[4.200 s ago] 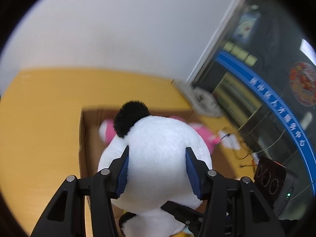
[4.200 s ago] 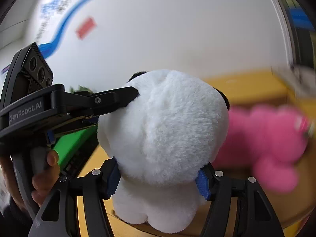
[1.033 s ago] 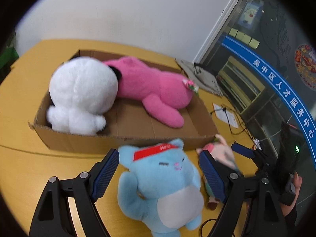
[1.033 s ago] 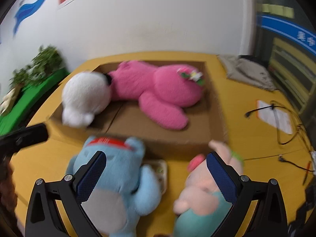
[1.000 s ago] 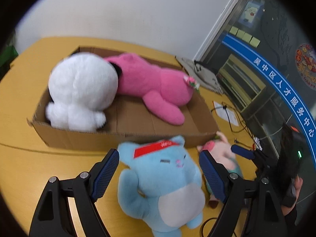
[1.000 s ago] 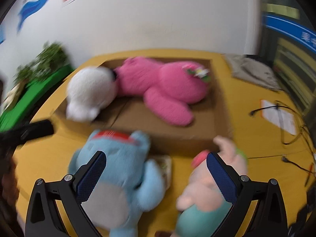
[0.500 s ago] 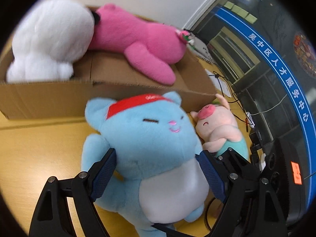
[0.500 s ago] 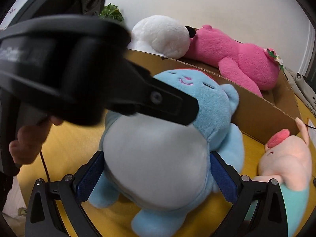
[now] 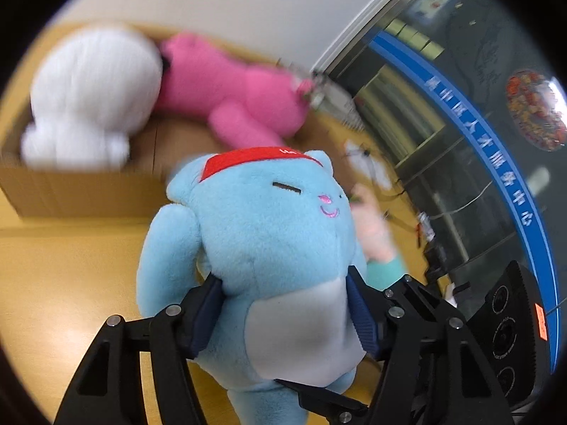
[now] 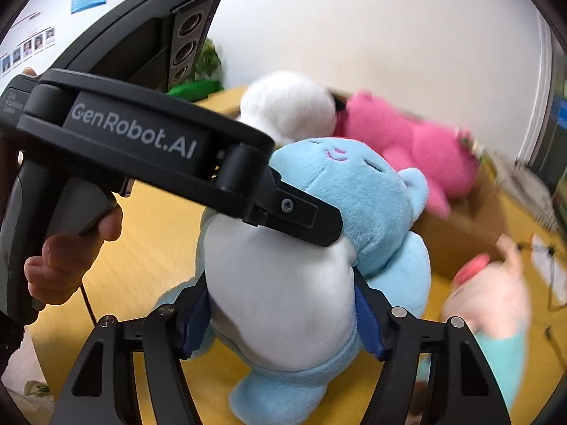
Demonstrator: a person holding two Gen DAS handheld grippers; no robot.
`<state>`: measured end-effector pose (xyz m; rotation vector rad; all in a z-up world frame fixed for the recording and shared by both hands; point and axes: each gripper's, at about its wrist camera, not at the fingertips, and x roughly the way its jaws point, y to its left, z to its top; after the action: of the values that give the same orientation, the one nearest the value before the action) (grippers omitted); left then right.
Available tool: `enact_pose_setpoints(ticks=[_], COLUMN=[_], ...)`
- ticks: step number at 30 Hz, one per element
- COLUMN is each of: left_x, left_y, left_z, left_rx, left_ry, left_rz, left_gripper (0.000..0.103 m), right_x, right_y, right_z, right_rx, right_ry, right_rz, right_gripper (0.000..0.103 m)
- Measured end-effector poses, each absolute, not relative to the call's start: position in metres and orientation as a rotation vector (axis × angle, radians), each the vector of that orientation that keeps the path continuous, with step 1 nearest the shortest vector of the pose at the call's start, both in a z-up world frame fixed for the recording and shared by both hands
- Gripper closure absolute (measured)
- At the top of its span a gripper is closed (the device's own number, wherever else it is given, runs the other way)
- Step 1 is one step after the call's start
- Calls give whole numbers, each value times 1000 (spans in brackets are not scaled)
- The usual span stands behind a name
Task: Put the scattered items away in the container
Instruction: 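Carry the blue cat into the box beside the panda and release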
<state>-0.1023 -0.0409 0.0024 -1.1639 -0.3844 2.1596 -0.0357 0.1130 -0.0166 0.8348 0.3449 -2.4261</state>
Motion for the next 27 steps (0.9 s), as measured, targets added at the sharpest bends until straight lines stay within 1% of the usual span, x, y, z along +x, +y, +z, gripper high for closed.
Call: enact_pose_setpoints(ticks=[4,7,10,12,14,17,20,24,25,27], left_x=[-110,-133,-166,-192,-221,-257,-282,-302,-302,-293], left_y=[-38,-37,-35,-32,-30,-25,-22,-20,-20,-15], left_z=[69,113,135,137,128,100,57,-11,-21,-31], left_rx=[-992,-884,-845,-849,-879,-956,-1051,-1202,-1210,-1206], left_ry=[-309,-252,-215,-194,-183,-187,-190,-221,-224,-162], left_rz=[2231,2262,2278,2290,2295,2279,2241,2169,2154,2166], left_gripper=[39,39,39,39,39,39,39,40,40,40], right_x=[-41,-59,-86,-110,-140,-176,-205,-227,-229,-228], right_y=[117,117,117,117,116,115,113,106,105,100], right_z=[41,82,110,118,115,95,59,-2,-14,-33], right_rx=[686,584,514,505,518,558,626,794,829,874], right_ry=[343,362,377,355,333,312,283,254,260,299], right_rz=[-2472,-2498,-2525,-2530,-2533,-2534,-2534,-2520,-2514,-2509], right_gripper=[28,28,28,28,28,28,28,28,28,28])
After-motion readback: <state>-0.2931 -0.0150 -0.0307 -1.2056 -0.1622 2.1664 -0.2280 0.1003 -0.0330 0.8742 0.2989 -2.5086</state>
